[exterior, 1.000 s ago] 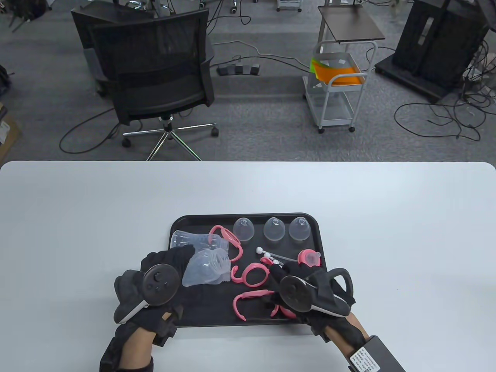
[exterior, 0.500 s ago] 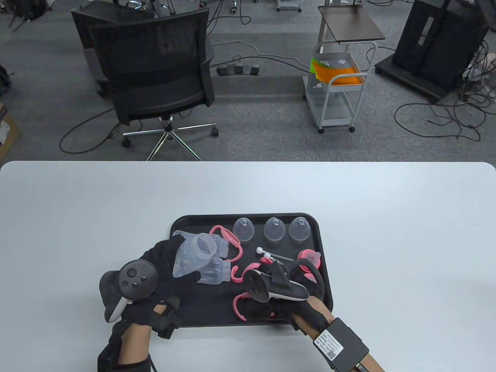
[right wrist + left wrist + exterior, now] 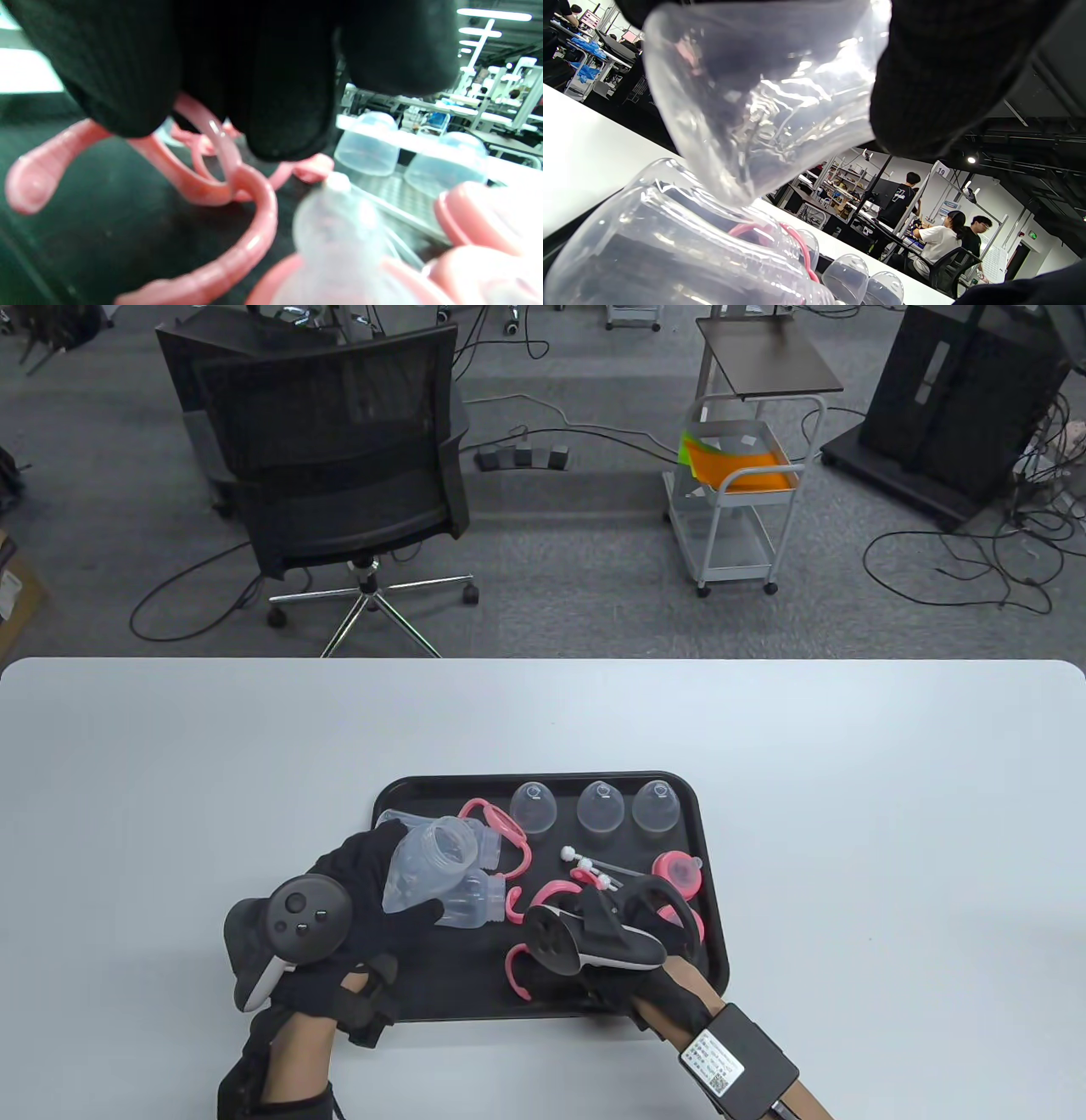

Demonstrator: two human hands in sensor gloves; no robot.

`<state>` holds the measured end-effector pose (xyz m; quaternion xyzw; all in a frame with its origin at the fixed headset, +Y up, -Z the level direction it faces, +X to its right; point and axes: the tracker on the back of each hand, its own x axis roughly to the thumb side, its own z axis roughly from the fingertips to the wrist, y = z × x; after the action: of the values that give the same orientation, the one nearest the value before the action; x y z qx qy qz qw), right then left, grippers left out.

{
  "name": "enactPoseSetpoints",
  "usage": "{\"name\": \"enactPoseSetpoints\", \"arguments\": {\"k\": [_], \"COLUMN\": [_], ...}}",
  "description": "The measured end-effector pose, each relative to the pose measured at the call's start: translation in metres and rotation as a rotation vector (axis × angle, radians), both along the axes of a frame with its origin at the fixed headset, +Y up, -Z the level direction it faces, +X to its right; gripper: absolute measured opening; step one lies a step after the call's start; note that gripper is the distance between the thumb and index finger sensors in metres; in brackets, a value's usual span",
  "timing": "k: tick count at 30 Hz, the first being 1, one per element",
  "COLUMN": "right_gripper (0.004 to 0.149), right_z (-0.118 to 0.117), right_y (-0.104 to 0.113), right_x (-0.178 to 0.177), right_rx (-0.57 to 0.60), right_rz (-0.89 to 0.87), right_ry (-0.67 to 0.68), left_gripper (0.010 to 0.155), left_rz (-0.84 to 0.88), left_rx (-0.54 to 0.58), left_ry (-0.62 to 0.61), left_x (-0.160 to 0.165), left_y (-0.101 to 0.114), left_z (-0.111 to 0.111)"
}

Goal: Assemble baby bottles from components

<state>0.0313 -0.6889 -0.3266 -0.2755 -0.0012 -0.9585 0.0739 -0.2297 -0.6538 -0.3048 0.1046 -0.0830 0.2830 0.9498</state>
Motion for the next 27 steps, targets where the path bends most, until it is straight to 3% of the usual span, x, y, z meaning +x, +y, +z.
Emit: {"name": "enactPoseSetpoints", "arguments": {"k": [8, 14, 19, 27], "right_gripper": [0.048, 0.048, 0.048, 0.047], "right_z": [0.013, 0.022, 0.03, 0.051], "right_y": [0.063, 0.102, 0.119, 0.137], "right_x": [0.02, 0.048, 0.063, 0.065], "right_rx": [0.085, 0.263, 0.381, 0.533], "right_rz": [-0.202, -0.338, -0.438, -0.488], "right_ry": [0.016, -0.064, -0.114, -0.087], "left_gripper": [0.099, 0.099, 0.099, 0.099], "left_rz": [0.06, 0.088, 0.092, 0.095], "left_rx": [0.017, 0.021, -0.004, -0.008], "left_ry": [0.006, -0.01, -0.069, -0.157], "left_x": [-0.005, -0.005, 0.0, 0.01], "left_y": [0.001, 0.001, 0.0, 0.001], "left_z": [0.001, 0.001, -0.001, -0.001]}}
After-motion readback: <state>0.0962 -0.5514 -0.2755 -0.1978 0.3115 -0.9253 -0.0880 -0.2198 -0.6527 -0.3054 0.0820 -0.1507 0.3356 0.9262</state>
